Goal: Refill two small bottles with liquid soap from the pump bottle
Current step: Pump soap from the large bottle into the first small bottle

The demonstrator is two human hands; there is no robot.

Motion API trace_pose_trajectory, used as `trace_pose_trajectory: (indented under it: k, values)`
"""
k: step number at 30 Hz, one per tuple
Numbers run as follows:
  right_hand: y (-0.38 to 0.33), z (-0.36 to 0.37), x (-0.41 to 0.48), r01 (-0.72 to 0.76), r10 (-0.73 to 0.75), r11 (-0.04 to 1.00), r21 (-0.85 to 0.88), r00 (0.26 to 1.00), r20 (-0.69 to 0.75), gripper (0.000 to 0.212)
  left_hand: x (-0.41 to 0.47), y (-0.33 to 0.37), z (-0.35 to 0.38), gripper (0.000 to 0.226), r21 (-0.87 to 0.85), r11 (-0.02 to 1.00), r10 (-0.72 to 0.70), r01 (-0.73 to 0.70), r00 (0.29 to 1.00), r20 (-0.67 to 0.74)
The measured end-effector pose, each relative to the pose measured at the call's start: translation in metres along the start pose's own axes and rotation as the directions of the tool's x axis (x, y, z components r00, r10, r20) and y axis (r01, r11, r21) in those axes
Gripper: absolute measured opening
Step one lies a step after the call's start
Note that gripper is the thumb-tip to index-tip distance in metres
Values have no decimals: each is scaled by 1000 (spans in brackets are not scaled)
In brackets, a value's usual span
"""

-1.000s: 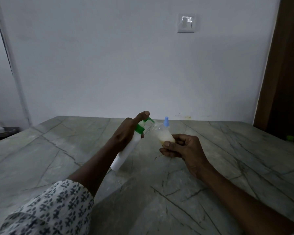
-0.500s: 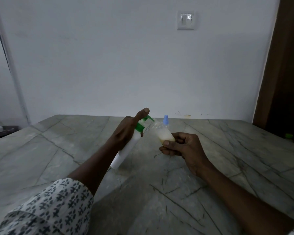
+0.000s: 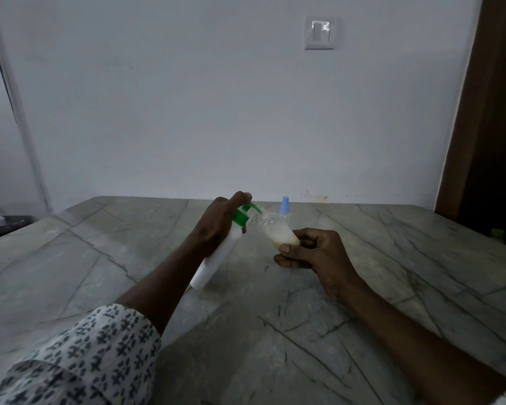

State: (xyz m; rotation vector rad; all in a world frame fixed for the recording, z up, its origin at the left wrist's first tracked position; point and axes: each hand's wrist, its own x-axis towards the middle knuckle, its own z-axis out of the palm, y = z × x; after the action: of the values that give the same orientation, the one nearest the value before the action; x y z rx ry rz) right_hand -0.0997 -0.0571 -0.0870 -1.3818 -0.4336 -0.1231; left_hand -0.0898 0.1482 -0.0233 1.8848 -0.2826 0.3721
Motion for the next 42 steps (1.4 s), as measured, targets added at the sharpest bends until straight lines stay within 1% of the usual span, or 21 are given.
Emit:
trace_pose_trajectory:
  k: [2,5,8,10,13,19,23,26,29,32,34,38,42]
  values:
    - [0,0,0,4,-4,1000,4,1000,-2,38,-1,-1,0,57,21,1000,7,-7,1000,7]
    - [-1,0,0,13,-13,1000,22,1000,-5,38,0,-2,-1,77,54,998,-19,18,1000,9]
    - [-3,0,-1,18,-18,999,27,1000,-9,39,1,-2,1,73,76,997,-16,17,1000,-14]
    - [-3,0,-1,22,-22,999,26,1000,-12,39,2,-3,1,68,72,997,-12,14,1000,-26]
    - [-4,0,-2,38,-38,999,13,999,-22,39,2,-4,1,67,58,998,-18,20,999,-38]
    - [-8,0,-2,62,-61,998,2,997,-41,32,5,-8,1,57,66,998,-10,15,996,-86]
    - [-8,1,-3,63,-63,998,16,997,-43,32,3,-7,0,66,63,998,-5,10,997,-74]
    - [-8,1,-3,71,-70,997,18,996,-46,33,1,-3,-1,77,75,997,-22,23,1000,-22]
    - [-7,0,-2,68,-68,998,13,997,-35,35,-3,4,-4,73,63,998,-18,14,997,69]
    - [-6,1,-2,68,-68,998,4,997,-24,37,-8,11,-8,64,7,998,-60,60,989,135]
    - [-7,1,-2,65,-65,998,10,998,-7,38,-10,12,-9,63,-18,997,-74,77,985,157]
    - [-8,3,-4,51,-51,999,3,999,21,37,-11,13,-9,48,-63,995,-75,83,990,121]
    - [-5,3,-4,39,-39,999,-17,999,28,37,-10,11,-8,49,-28,997,-72,75,992,106]
